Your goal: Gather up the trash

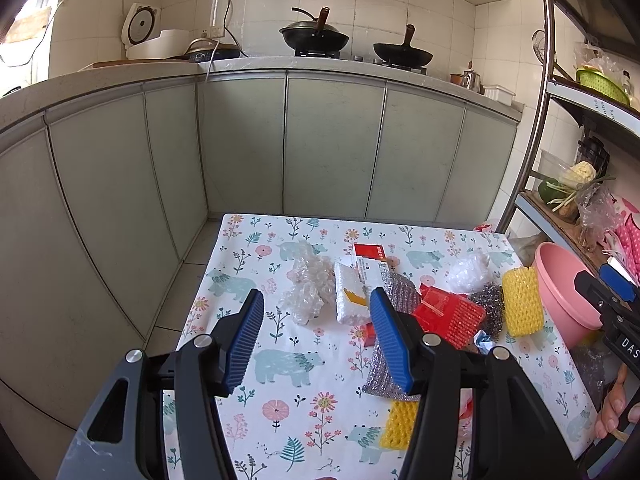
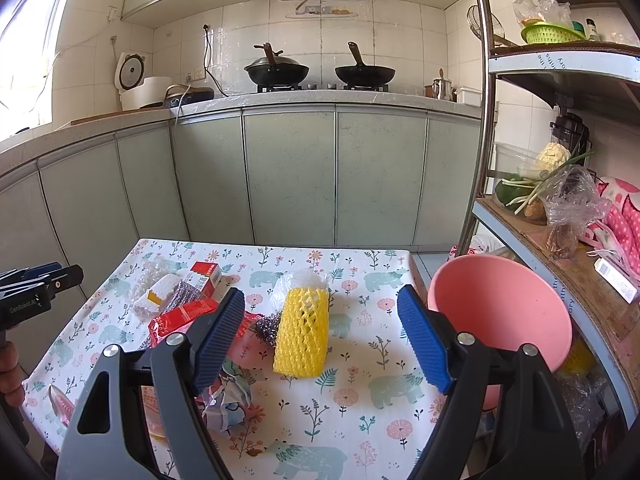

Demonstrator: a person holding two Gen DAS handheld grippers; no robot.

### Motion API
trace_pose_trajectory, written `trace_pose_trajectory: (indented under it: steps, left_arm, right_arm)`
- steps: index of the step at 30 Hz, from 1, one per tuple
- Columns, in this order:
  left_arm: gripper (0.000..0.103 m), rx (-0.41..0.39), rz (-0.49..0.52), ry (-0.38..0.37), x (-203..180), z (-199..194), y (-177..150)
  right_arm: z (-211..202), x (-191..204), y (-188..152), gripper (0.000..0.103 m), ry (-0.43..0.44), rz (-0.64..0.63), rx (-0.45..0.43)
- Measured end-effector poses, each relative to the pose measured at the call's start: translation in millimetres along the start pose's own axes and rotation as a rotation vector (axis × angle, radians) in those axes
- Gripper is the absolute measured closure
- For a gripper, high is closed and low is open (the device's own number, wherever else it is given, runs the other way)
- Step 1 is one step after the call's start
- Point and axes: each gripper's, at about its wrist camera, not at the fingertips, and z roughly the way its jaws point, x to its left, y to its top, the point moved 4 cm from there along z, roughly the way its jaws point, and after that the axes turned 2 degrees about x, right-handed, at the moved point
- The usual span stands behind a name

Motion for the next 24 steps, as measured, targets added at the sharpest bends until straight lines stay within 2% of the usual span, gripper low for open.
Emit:
trace_pose_trajectory:
  steps: [24]
  left_arm:
    - [0.048,0.003,-0.002,0.000,2.6,1.1,1.0]
  right_arm:
    - [-0.6,3.4,0.0,0.024,0.003,-0.005,0.002]
